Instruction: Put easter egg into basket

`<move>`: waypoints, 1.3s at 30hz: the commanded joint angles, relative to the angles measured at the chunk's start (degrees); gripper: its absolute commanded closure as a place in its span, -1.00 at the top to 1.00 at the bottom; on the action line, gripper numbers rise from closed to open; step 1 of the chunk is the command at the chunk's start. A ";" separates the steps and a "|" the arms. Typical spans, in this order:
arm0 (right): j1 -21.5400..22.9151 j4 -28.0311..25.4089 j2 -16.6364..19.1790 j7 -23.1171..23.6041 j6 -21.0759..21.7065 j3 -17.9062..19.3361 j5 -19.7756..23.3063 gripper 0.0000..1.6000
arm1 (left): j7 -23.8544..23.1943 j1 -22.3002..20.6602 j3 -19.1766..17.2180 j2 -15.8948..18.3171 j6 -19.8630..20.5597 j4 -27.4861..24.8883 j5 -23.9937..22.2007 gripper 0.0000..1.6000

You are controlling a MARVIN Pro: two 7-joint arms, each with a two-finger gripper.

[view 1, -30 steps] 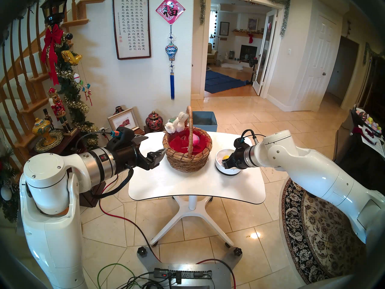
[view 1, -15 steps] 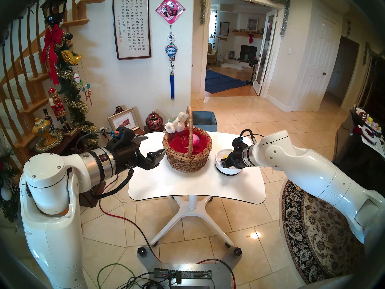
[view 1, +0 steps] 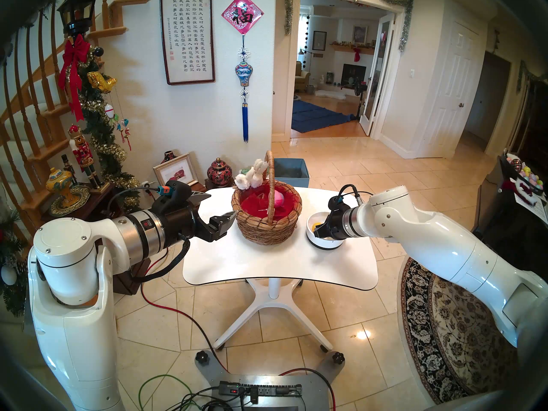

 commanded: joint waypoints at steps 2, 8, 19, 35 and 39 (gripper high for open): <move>0.09 -3.19 2.41 -1.79 -0.09 1.69 0.36 -0.06 | 0.05 -0.20 0.12 0.03 -0.05 -0.28 0.03 1.00; 0.03 -5.59 3.98 -3.10 0.98 2.55 1.66 -0.04 | 0.05 -0.20 0.12 0.03 -0.05 -0.28 0.03 1.00; 2.17 -9.53 6.29 -4.87 4.59 4.36 4.04 -0.04 | 0.04 -0.20 0.11 0.03 -0.06 -0.28 0.03 1.00; 9.35 -10.09 5.04 -2.64 6.77 6.62 3.78 -0.01 | 0.03 -0.20 0.10 0.03 -0.06 -0.27 0.02 1.00; 11.53 -8.99 3.67 -0.18 6.77 5.73 2.40 0.00 | 0.03 -0.20 0.10 0.03 -0.06 -0.27 0.02 1.00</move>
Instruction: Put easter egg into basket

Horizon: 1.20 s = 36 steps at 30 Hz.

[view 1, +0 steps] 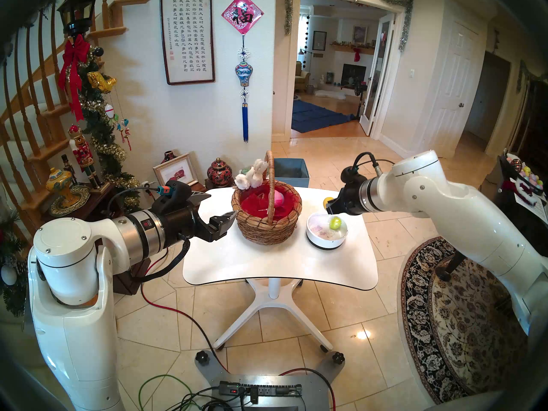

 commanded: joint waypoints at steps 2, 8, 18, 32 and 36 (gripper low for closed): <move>6.18 1.80 -2.59 4.31 -0.10 -0.54 -2.99 0.00 | 0.04 -0.20 0.11 0.03 -0.06 -0.28 0.02 1.00; 9.11 3.94 -5.18 8.93 -0.10 -2.62 -6.24 0.02 | 0.04 -0.20 0.11 0.03 -0.06 -0.28 0.02 1.00; 13.00 7.82 -9.13 16.50 -2.51 -6.28 -11.53 0.08 | 0.03 -0.20 0.10 0.03 -0.06 -0.27 0.01 1.00; 16.30 11.68 -10.75 27.46 -10.19 -9.96 -18.17 0.14 | 0.04 -0.20 0.11 0.03 -0.06 -0.28 0.02 1.00; 16.57 13.11 -11.14 30.45 -12.75 -11.23 -19.99 0.13 | 0.05 -0.20 0.12 0.03 -0.05 -0.29 0.03 1.00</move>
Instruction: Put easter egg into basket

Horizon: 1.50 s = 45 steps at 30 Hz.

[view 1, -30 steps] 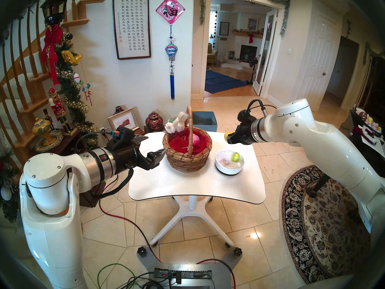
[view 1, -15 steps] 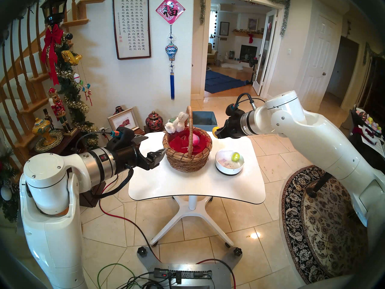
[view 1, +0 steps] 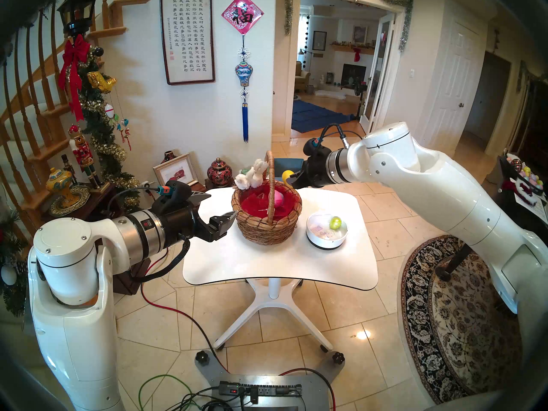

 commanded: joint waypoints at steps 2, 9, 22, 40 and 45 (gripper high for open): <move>2.18 1.80 -0.82 4.92 -5.73 -0.62 -3.31 0.13 | 0.06 -0.21 0.12 0.03 -0.05 -0.29 0.04 1.00; 1.20 2.47 -1.22 5.69 -7.73 -0.49 -3.04 0.09 | 0.06 -0.21 0.13 0.03 -0.05 -0.29 0.04 1.00; -0.18 4.08 -1.79 7.38 -8.49 -0.44 -0.67 0.11 | 0.06 -0.21 0.13 0.03 -0.04 -0.29 0.04 1.00; -1.57 7.49 -3.07 8.76 -10.80 -0.82 0.76 0.05 | 0.06 -0.21 0.13 0.03 -0.04 -0.29 0.05 1.00; -1.61 9.37 -4.15 9.56 -11.70 -1.10 0.95 0.05 | 0.06 -0.21 0.13 0.03 -0.04 -0.29 0.05 1.00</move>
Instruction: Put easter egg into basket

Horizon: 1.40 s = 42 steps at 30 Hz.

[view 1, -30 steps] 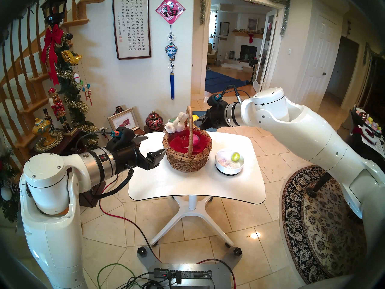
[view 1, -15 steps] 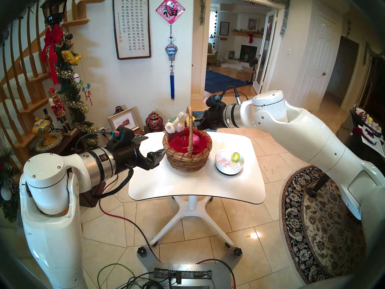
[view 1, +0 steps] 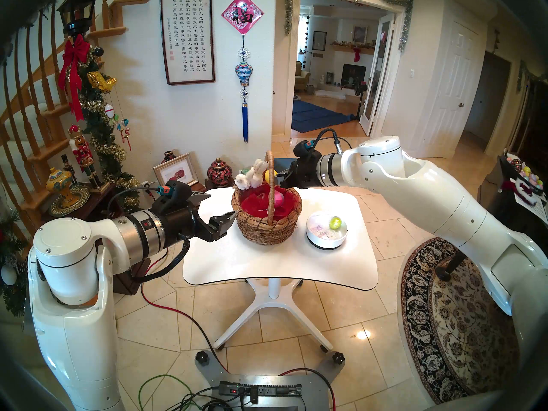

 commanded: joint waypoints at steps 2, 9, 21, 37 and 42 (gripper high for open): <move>0.30 2.16 -1.75 1.02 -2.05 0.08 -0.18 0.04 | 0.06 -0.21 0.13 0.03 -0.05 -0.29 0.04 1.00; 0.65 4.25 -3.00 2.10 -2.54 -0.65 -0.27 0.01 | 0.06 -0.21 0.13 0.03 -0.05 -0.29 0.04 1.00; 0.79 6.38 -4.55 3.55 -2.95 -1.19 -0.57 0.00 | 0.06 -0.21 0.13 0.03 -0.05 -0.29 0.04 1.00; 0.48 7.04 -4.92 4.65 -3.01 -1.00 -0.44 0.07 | 0.06 -0.21 0.13 0.03 -0.05 -0.29 0.04 1.00; 0.44 7.11 -4.98 5.00 -3.10 -0.87 -0.16 0.16 | 0.06 -0.21 0.13 0.03 -0.05 -0.29 0.04 1.00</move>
